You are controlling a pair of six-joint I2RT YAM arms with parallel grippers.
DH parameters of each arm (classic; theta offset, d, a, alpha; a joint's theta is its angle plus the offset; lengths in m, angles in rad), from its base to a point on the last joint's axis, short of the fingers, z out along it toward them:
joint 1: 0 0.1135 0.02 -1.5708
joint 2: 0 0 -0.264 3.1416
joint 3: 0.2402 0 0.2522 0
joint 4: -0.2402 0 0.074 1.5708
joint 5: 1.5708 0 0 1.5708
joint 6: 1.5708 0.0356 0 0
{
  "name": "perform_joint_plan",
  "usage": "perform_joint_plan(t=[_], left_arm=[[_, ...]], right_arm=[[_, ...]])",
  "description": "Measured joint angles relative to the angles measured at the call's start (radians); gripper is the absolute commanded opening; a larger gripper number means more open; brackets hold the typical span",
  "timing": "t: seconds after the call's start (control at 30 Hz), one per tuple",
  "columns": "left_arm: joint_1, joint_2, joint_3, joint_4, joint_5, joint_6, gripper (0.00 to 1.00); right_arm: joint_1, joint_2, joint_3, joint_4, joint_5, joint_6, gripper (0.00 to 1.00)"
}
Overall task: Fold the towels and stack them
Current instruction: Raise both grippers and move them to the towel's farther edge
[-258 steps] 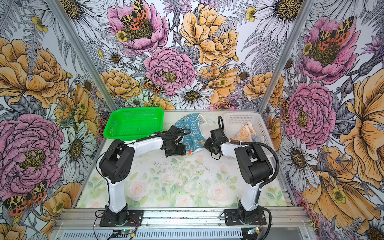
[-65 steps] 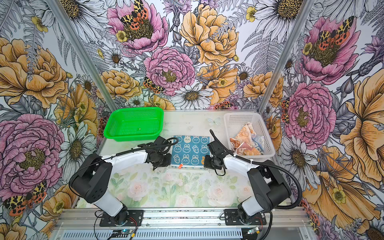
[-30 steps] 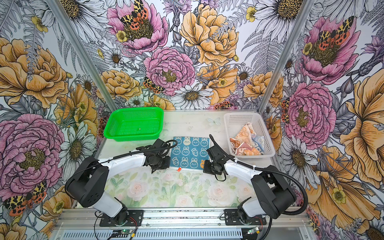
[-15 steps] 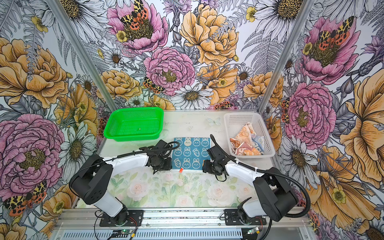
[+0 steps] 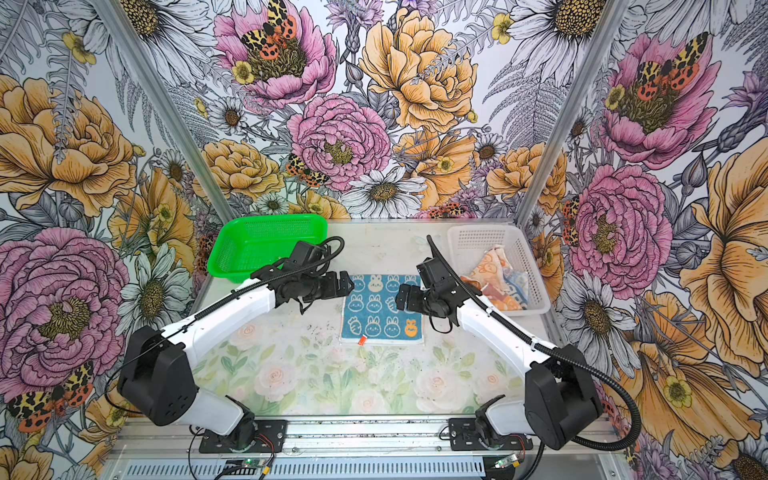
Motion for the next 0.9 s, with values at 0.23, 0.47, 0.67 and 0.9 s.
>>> perform_joint_plan(t=[0.23, 0.47, 0.67, 0.9], left_arm=[[0.035, 0.212, 0.17, 0.11, 0.11, -0.066, 0.99], [0.03, 0.438, 0.24, 0.209, 0.166, -0.13, 0.99], [0.032, 0.525, 0.258, 0.224, 0.17, -0.139, 0.99], [0.049, 0.56, 0.26, 0.236, 0.169, -0.127, 0.99]], right_arm=[[-0.095, 0.238, 0.196, 0.031, -0.08, -0.014, 0.99], [-0.126, 0.509, 0.346, 0.102, -0.183, 0.003, 0.99], [-0.14, 0.631, 0.422, 0.116, -0.233, 0.005, 0.99], [-0.158, 0.688, 0.454, 0.127, -0.256, -0.024, 0.99]])
